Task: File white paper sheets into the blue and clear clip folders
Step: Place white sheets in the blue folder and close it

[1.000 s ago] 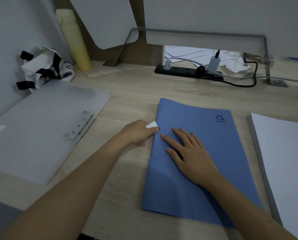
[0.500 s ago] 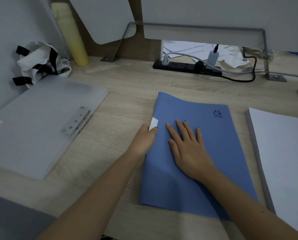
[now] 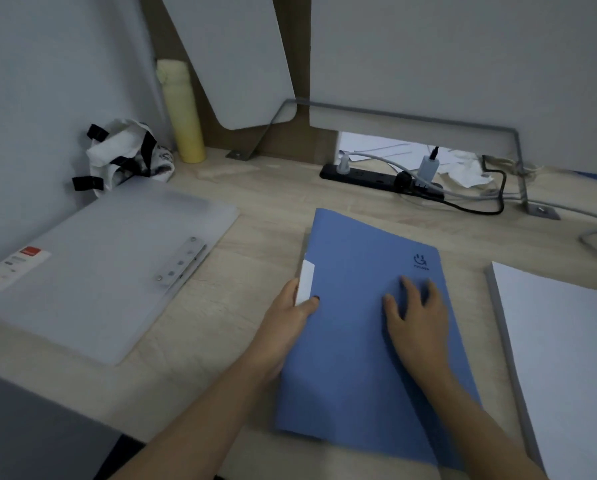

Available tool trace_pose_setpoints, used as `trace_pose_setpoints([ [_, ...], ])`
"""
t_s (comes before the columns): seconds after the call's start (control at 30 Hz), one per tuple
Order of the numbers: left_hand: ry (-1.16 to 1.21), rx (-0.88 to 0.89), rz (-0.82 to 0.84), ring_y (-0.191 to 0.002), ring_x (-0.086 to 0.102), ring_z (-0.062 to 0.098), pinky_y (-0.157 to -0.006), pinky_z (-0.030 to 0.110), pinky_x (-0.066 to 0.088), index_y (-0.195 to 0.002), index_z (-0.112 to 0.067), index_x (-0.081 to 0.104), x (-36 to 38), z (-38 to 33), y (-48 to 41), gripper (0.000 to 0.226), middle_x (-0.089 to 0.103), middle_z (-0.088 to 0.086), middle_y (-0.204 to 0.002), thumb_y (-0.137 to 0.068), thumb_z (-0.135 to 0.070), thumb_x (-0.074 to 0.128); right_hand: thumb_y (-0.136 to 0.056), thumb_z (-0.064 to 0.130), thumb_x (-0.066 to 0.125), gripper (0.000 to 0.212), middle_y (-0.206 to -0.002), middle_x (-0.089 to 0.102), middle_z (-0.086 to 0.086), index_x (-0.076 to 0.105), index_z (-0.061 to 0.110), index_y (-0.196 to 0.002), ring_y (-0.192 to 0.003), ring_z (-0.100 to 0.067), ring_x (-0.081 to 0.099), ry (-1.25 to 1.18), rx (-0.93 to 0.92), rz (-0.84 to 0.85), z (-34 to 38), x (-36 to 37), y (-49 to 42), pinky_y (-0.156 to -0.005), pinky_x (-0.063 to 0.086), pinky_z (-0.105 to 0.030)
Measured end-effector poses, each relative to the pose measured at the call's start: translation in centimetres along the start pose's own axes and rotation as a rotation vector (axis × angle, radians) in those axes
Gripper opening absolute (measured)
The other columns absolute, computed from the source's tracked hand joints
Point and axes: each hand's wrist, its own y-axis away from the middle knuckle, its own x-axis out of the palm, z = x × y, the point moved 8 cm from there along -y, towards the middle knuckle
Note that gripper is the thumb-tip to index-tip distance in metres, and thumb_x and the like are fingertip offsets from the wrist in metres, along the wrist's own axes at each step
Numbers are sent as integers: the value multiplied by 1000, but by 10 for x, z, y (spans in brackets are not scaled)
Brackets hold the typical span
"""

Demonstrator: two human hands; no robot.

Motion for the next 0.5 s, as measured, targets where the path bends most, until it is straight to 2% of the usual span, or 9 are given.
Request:
trace_pose_setpoints([
  [0.07, 15, 29, -34, -91, 67, 15, -77, 29, 54, -112, -24, 59, -20, -7, 1, 23, 69, -1, -106, -93, -15, 49, -90, 30, 52, 57, -152, 23, -13, 34, 13, -142, -140, -29, 24, -166, 119, -10, -15, -10, 0, -114, 25, -43],
  [0.1, 21, 43, -44, -86, 67, 13, -71, 24, 54, -113, -22, 58, -30, -11, 1, 23, 69, -2, -103, -94, -15, 48, -89, 28, 54, 57, -147, 33, -12, 35, 12, -140, -135, -30, 33, -248, 137, 11, -17, -12, 2, -109, 32, -43],
  [0.17, 32, 63, -52, -75, 67, 7, -58, 17, 52, -110, -21, 59, -47, -21, 0, 20, 68, -5, -95, -94, -14, 49, -90, 23, 54, 49, -127, 52, -7, 39, 14, -136, -116, -26, 52, -426, 163, 58, -16, -12, 10, -93, 44, -39],
  [0.27, -104, 115, -110, -77, 64, 6, -55, 12, 49, -109, -24, 57, -69, -37, -7, 21, 66, -7, -98, -94, -14, 48, -93, 13, 50, 48, -114, 56, -7, 35, 18, -138, -95, -24, 57, -571, 219, 140, -4, 1, 24, -74, 47, -29],
  [0.33, -352, 168, -175, -92, 60, 13, -66, 17, 47, -123, -22, 49, -84, -43, -13, 32, 61, -3, -114, -93, -13, 45, -93, 10, 50, 48, -119, 58, -12, 35, 17, -138, -96, -27, 59, -525, 205, 137, 4, 11, 29, -75, 48, -32],
  [0.4, -679, 216, -205, -114, 53, 21, -86, 30, 44, -136, -19, 37, -93, -42, -15, 45, 50, 3, -133, -92, -15, 43, -93, 11, 49, 46, -126, 58, -14, 36, 16, -137, -104, -31, 60, -495, 217, 117, 11, 21, 32, -84, 49, -40],
  [0.43, -842, 241, -202, -126, 45, 24, -97, 33, 39, -141, -16, 31, -92, -37, -13, 49, 41, 7, -143, -93, -18, 44, -93, 11, 48, 46, -127, 58, -14, 36, 16, -138, -107, -32, 60, -484, 224, 110, 13, 25, 32, -87, 49, -42],
  [0.5, -1093, 277, -168, -143, 21, 21, -113, 32, 21, -148, -13, 18, -88, -20, -6, 59, 17, 7, -157, -96, -33, 39, -94, 10, 46, 47, -128, 57, -15, 34, 15, -139, -111, -32, 58, -445, 215, 97, 22, 31, 34, -88, 47, -40],
])
